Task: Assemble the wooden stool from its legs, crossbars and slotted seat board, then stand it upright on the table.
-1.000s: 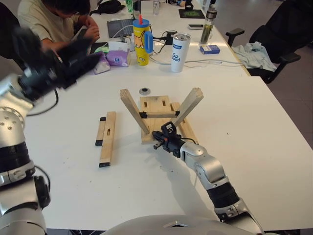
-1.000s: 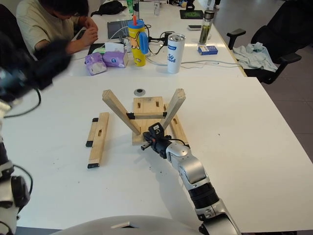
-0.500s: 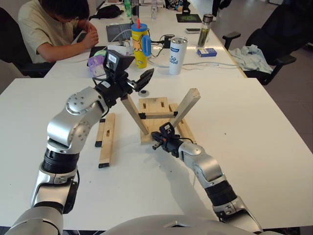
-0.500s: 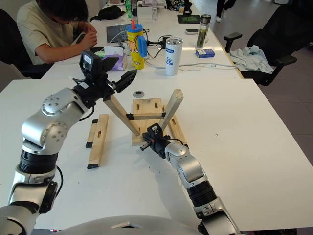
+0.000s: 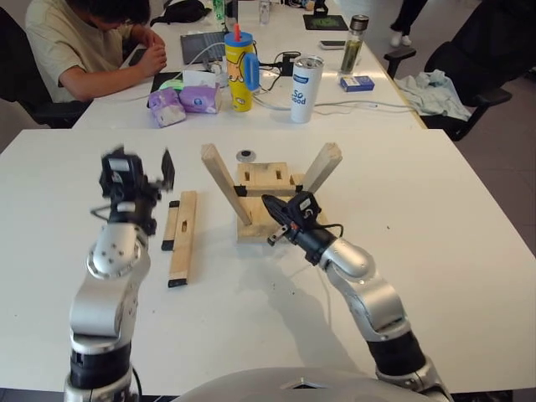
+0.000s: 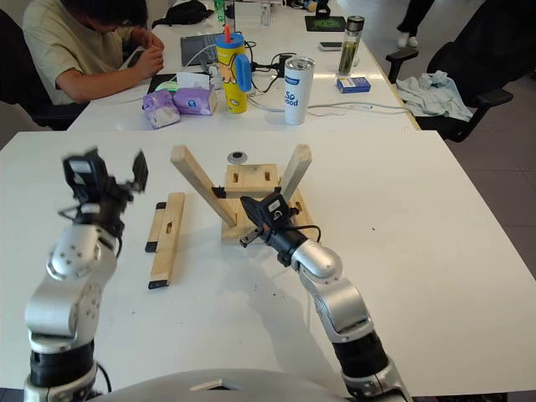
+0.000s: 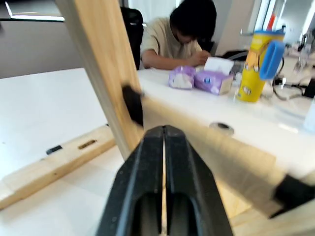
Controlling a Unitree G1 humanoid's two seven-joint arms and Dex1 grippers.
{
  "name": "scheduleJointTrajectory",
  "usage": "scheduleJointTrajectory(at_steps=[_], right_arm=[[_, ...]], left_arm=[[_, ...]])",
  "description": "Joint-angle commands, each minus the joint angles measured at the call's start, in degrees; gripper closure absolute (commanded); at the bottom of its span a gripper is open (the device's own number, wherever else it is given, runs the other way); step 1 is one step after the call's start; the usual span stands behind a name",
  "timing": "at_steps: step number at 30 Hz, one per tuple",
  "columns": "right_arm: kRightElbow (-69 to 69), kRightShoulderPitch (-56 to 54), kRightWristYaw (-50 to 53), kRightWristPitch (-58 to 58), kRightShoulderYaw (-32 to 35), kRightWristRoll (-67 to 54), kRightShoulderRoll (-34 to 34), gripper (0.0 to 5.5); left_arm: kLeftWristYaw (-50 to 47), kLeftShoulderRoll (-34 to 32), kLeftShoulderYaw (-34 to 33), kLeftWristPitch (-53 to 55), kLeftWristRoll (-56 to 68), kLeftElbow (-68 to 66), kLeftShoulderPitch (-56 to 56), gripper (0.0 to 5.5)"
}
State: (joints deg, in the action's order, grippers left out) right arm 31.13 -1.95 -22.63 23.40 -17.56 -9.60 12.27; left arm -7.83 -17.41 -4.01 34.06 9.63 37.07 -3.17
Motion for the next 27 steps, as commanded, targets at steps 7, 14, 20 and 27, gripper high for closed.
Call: scheduleJointTrajectory(at_steps=[7, 14, 20, 27], right_arm=[[-2.38, 2.45, 9.03, 3.28, 22.21, -4.74, 1.91, 5.50], [-3.39, -4.65, 20.83, 7.59, 26.13, -1.59, -1.83, 5.50], [-0.55, -7.61, 23.91, 13.10, 23.24, -3.95, -6.41, 5.50], [-2.78, -7.91, 12.53, 20.31, -0.09, -0.78, -1.03, 5.50]], left_arm=[[-0.82, 5.15, 4.27, -0.11, -5.94, -1.60, 5.23, 1.60], [0.78, 3.82, 2.79, -0.85, -9.57, -2.95, 9.36, 1.60], [4.85, 3.61, 5.73, -1.94, -10.92, -5.54, 11.13, 1.60], [11.59, 1.31, 14.15, 0.01, -14.89, -10.16, 15.19, 1.60]])
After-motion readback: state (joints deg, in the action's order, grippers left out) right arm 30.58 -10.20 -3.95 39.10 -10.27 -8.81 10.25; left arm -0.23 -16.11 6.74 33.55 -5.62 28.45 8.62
